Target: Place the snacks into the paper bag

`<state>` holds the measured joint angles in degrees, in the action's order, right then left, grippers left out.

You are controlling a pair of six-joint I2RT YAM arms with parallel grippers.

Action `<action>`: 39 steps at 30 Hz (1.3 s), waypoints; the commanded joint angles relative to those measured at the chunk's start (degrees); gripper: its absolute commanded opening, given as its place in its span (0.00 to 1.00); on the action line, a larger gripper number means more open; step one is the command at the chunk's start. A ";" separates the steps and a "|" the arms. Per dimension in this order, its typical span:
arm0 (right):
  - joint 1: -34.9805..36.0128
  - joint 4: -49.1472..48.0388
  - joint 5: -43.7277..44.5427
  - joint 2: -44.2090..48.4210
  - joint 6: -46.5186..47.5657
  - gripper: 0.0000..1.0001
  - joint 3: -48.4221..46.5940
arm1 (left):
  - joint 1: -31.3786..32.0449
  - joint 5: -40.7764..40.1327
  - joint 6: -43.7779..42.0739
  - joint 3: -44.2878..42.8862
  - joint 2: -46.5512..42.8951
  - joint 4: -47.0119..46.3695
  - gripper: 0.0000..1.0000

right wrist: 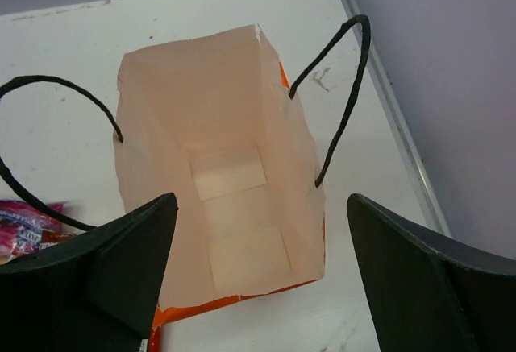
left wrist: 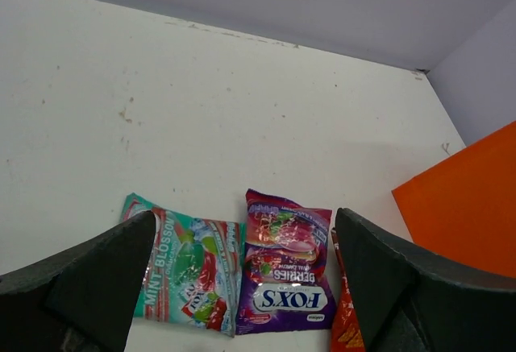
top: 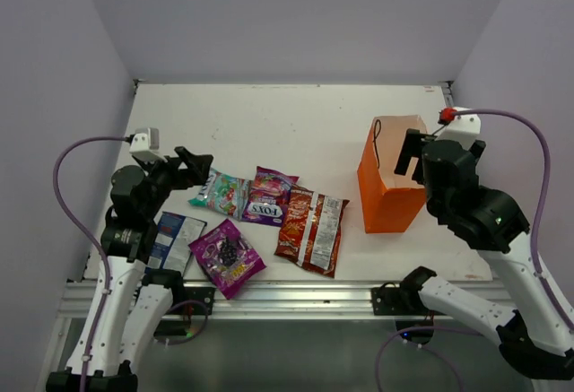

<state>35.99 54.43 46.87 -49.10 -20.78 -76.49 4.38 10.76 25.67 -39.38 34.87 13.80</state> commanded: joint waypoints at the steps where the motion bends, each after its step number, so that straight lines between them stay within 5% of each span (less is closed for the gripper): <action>1: 0.05 1.20 2.26 0.67 -2.08 0.93 0.63 | 0.98 2.94 -1.41 1.49 2.21 -4.48 0.97; 7: 0.05 3.83 9.81 0.15 -5.15 0.91 2.75 | 7.12 -0.74 -1.33 2.99 6.26 -7.82 0.97; 16: -5.83 2.79 5.44 -4.07 -5.95 0.64 7.66 | 12.84 -2.42 -0.71 3.16 7.93 -10.98 0.97; 20: -11.19 1.46 2.26 -4.51 -4.36 0.57 8.81 | 15.39 -2.32 -0.88 2.99 9.94 -12.83 0.96; 32: -12.70 0.68 2.26 -3.64 -3.31 0.35 9.96 | 24.44 -8.38 -1.76 1.23 15.22 -15.38 0.96; 39: -12.70 0.41 1.73 -3.72 -3.13 0.06 10.31 | 32.61 -14.35 -1.94 -0.96 21.54 -17.76 0.95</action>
<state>23.55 56.66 48.40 -53.23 -23.97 -66.26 33.61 1.13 25.34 -37.04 53.82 0.32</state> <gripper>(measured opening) 0.094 0.953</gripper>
